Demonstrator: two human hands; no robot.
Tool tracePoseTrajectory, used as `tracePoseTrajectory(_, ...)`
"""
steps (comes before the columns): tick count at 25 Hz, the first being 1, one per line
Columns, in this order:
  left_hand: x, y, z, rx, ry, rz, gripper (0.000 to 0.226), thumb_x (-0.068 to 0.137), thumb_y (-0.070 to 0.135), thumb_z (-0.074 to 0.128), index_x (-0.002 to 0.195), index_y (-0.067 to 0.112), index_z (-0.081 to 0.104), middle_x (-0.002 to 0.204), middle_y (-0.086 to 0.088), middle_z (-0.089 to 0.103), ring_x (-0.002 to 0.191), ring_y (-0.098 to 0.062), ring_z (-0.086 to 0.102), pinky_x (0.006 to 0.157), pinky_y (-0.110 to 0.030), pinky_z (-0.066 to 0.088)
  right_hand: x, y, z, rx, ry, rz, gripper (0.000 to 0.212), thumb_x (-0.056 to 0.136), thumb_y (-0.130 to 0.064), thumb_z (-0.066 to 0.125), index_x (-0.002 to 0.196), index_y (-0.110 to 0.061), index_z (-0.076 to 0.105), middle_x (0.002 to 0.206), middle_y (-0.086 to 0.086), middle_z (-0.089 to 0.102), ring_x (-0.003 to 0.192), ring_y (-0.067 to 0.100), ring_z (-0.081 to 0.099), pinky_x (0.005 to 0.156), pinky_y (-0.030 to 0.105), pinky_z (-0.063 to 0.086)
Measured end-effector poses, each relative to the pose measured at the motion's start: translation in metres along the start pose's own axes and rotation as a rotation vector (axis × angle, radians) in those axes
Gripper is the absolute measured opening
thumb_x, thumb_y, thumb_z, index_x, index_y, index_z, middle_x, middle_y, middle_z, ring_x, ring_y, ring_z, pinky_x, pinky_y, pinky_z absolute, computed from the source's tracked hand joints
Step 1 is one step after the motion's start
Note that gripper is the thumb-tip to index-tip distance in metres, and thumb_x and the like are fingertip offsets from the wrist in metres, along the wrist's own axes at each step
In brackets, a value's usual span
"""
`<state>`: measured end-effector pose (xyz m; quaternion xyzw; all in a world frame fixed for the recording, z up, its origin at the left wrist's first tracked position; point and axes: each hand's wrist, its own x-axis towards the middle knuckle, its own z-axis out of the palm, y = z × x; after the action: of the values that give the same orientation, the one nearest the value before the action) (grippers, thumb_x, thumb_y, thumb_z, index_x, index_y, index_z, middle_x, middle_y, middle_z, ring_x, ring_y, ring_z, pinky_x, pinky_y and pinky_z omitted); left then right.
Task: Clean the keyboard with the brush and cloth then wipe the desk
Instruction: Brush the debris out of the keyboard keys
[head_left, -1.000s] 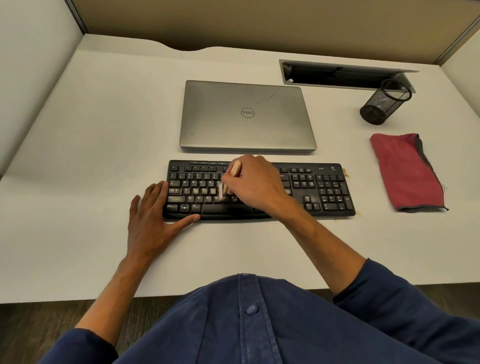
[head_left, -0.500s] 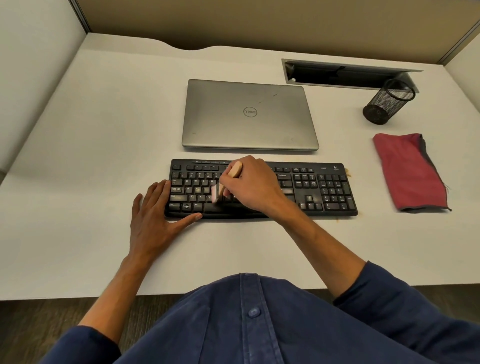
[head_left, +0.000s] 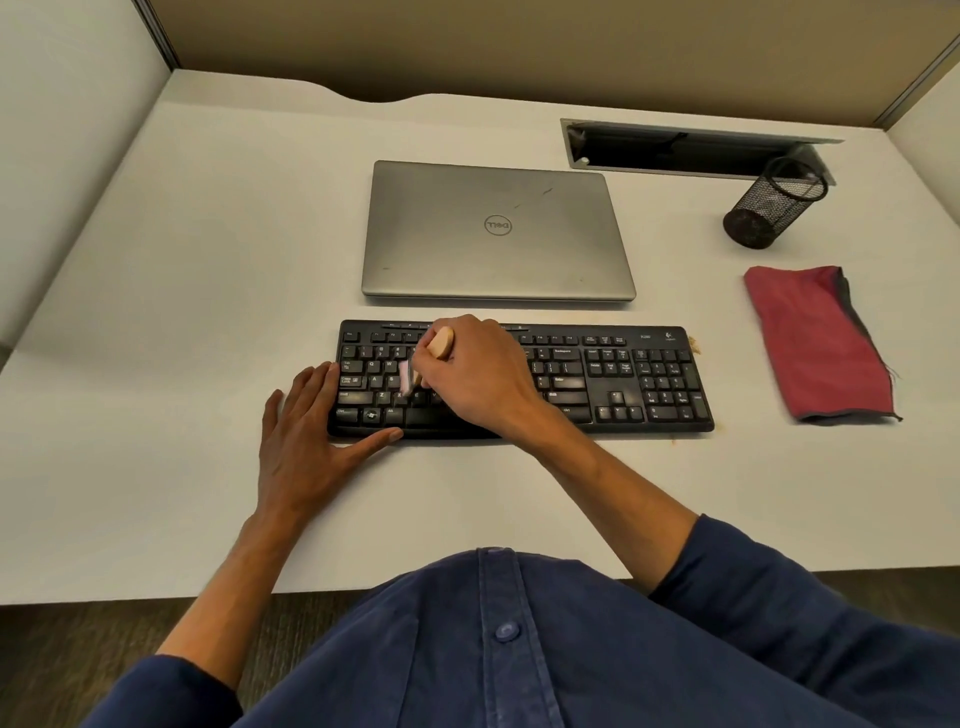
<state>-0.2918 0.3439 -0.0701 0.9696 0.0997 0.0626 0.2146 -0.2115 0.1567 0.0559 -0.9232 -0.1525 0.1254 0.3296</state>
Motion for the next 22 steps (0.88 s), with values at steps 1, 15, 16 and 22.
tracePoseTrajectory(1, 0.0, 0.0, 0.0, 0.002, 0.0, 0.001, 0.113, 0.071, 0.09, 0.04, 0.154, 0.013, 0.033, 0.159, -0.006, 0.036, 0.15, -0.02, 0.024, 0.123, -0.048, 0.015, 0.001, 0.0, 0.0, -0.007, 0.012, -0.006, 0.018, 0.092, -0.031, 0.062, 0.081, -0.02, 0.072, 0.065, -0.01, 0.069, 0.067, 0.006, 0.064, 0.065, 0.025, 0.046)
tracePoseTrajectory(15, 0.0, 0.001, 0.0, -0.018, -0.001, -0.001, 0.113, 0.071, 0.09, 0.041, 0.155, 0.015, 0.032, 0.16, -0.005, 0.034, 0.15, -0.019, 0.022, 0.123, -0.046, 0.013, 0.001, -0.012, 0.01, -0.044, -0.009, -0.049, 0.019, 0.089, -0.029, 0.061, 0.08, -0.019, 0.075, 0.07, -0.007, 0.072, 0.073, 0.012, 0.067, 0.076, 0.037, 0.056)
tracePoseTrajectory(16, -0.001, 0.001, 0.0, -0.022, -0.003, -0.004, 0.113, 0.071, 0.09, 0.041, 0.155, 0.015, 0.031, 0.16, -0.004, 0.033, 0.151, -0.018, 0.02, 0.123, -0.045, 0.012, 0.001, -0.013, 0.01, -0.056, -0.047, -0.046, 0.019, 0.088, -0.029, 0.062, 0.078, -0.019, 0.075, 0.068, -0.007, 0.072, 0.072, 0.012, 0.067, 0.076, 0.037, 0.056)
tracePoseTrajectory(22, -0.001, -0.001, -0.001, -0.008, -0.024, -0.002, 0.112, 0.072, 0.089, 0.041, 0.156, 0.016, 0.029, 0.162, -0.003, 0.03, 0.152, -0.017, 0.018, 0.124, -0.044, 0.01, 0.0, -0.016, 0.009, -0.022, -0.064, -0.034, 0.021, 0.088, -0.028, 0.063, 0.076, -0.018, 0.076, 0.067, -0.006, 0.072, 0.068, 0.01, 0.067, 0.073, 0.035, 0.056)
